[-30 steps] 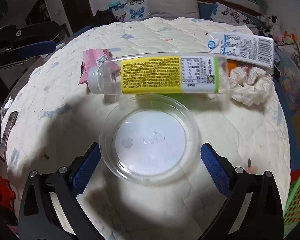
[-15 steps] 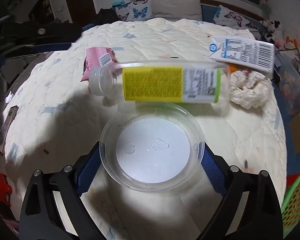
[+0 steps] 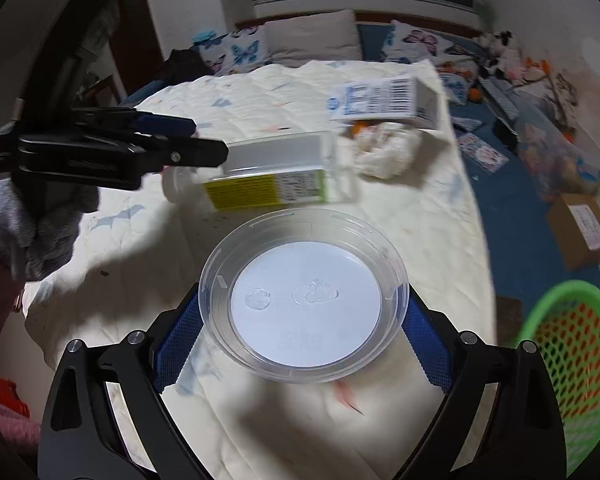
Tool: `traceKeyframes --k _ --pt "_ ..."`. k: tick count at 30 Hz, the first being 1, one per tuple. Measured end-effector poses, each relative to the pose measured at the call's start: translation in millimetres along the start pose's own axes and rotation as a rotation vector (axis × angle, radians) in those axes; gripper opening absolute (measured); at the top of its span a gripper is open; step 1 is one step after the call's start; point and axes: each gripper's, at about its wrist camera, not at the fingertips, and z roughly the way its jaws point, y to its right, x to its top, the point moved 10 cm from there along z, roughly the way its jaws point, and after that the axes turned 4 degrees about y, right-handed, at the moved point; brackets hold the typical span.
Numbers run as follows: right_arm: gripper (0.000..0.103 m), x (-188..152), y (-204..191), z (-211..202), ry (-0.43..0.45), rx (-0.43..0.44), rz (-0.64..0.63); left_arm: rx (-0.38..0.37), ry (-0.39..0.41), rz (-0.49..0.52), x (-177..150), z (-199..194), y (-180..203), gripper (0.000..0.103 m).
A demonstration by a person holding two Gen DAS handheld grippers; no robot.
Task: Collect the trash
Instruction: 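Grasp the clear plastic plate with the right tool while the left tool grasps the clear bottle, then carry the plate and bottle over the green wastebasket and release both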
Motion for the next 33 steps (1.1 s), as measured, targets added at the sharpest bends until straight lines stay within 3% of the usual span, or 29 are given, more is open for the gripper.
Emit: traceKeyframes --k 12,33 --pt "0.092 -27.0 66.9 -36.5 0.022 -0.137 0.140 -0.007 -0.110 0.137 1.4 58.0 15.9 0.079" --pt "0.092 -68.9 187.7 -92.0 0.057 -0.375 0.380 0.025 -0.095 0.175 3.9 71.8 26.6 0.075"
